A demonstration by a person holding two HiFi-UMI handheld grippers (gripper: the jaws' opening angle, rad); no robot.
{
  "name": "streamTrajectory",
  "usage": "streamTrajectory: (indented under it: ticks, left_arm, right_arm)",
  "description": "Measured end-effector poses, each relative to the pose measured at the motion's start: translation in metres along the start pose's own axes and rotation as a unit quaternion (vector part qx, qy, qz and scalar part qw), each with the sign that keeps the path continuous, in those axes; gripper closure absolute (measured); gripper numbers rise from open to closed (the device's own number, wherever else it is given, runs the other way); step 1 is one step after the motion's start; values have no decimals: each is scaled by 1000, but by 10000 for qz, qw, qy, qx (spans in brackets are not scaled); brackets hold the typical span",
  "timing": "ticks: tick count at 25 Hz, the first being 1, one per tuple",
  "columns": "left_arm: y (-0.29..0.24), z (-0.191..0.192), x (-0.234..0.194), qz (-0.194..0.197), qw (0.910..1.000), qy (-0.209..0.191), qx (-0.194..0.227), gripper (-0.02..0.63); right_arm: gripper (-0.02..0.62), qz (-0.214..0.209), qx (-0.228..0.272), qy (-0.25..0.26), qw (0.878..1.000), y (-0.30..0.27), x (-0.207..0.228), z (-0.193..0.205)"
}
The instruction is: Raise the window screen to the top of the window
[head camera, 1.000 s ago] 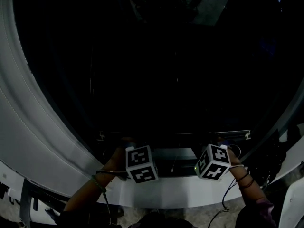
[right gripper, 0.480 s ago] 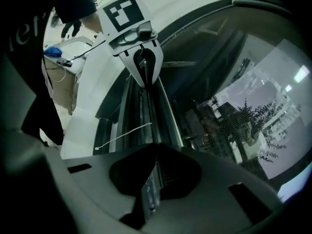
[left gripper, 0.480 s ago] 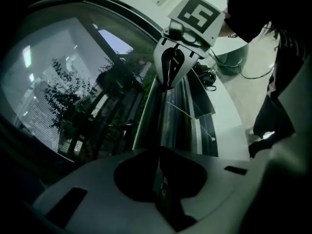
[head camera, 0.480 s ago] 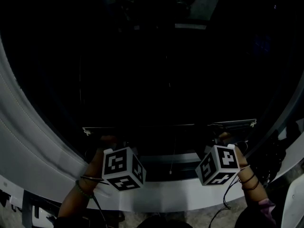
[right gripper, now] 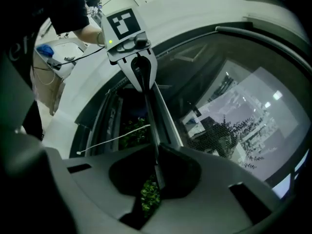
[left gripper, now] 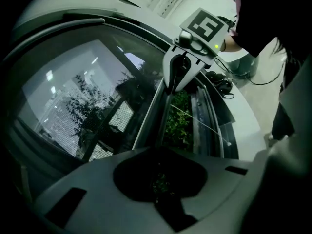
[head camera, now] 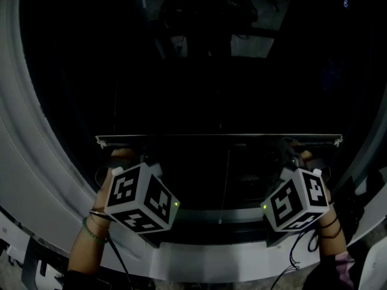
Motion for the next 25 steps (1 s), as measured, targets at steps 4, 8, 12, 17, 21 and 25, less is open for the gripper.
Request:
streamTrajectory:
  ticks: [4,8,12,17,21,25]
  left_arm:
    - [20,-14,-36,-117,9994,188,251,569]
    - [25,-43,-70,-256,9983,232,472,566]
    - [43,-47,-87,-530,9963,236,630,561]
    - [61,-68,-120,-802,9959,-69,404,561]
    - [75,-93,-149,-1432,9883,-523,108,563]
    - [87,-108,-168,-1515,9857,-701,-214,568]
  right_arm:
    - [568,232,101,154,9996,12,36,-18]
    - [568,462,311,204,9982,25,77,-16]
    - [566,723,335,316,9963,34,92,-32]
    - [566,1056,498,482,9920,48,129,-47]
    - [565,1467,474,561,9864,64,165,-57]
    - [565,1616,611,590,9832,74,189,-66]
Point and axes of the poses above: the fingertips, and each gripper's own axes: y backward along the fingers, x to its right, z out of its underside, the point moved 4 cm from there along y, backward along the fingers, and after that the axes turned 2 degrees about z, right-handed, at the moved point
